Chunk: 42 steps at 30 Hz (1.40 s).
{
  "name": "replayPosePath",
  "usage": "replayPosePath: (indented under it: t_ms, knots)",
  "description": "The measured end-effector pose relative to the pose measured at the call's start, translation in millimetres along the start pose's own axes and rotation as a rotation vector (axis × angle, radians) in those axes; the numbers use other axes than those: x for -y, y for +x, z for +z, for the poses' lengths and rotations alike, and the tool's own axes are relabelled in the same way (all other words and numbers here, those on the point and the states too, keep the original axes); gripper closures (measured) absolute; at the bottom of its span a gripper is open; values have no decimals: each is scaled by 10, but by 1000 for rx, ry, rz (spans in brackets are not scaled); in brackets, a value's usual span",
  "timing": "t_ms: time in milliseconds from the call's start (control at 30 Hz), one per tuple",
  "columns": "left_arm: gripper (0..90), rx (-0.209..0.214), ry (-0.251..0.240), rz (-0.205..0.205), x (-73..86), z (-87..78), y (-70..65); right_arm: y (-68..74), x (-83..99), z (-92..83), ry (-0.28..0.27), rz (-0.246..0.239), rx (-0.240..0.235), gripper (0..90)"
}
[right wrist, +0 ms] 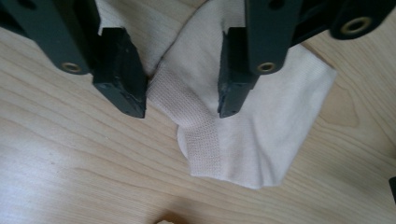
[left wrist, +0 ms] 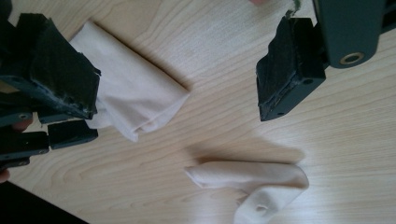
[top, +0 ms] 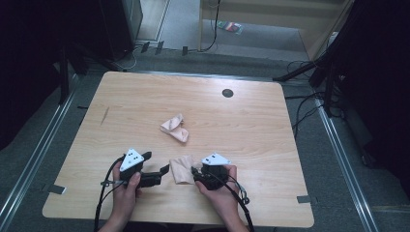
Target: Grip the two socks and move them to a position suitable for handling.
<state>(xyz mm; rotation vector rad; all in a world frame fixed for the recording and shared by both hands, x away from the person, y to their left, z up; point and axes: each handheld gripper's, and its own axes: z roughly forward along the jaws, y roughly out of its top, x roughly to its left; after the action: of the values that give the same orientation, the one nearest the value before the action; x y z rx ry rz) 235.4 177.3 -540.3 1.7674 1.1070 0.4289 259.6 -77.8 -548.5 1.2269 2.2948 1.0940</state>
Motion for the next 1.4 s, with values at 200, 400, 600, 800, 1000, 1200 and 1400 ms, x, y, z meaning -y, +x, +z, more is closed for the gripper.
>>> replayPosePath:
  t_ms: [200,400,600,800,1000,1200,1400]
  knots:
    - [140,13,15,1,9,8,-12,44,17,-45,-17,-21,32,869]
    - [140,56,43,8,23,26,-49,117,-213,-223,-48,-12,-53,877]
    - [113,91,128,18,25,118,-191,240,-505,-418,-92,-34,-127,876]
    - [100,95,147,37,2,208,-333,359,-674,-577,-138,-47,-207,875]
    - [304,-82,105,112,-4,192,-363,376,-761,-819,-227,-24,-322,875]
    - [883,-212,76,241,2,-85,-133,47,-641,-785,-182,58,-251,880]
    - [893,-276,167,421,56,-100,-97,-234,-258,-443,-32,136,-194,892]
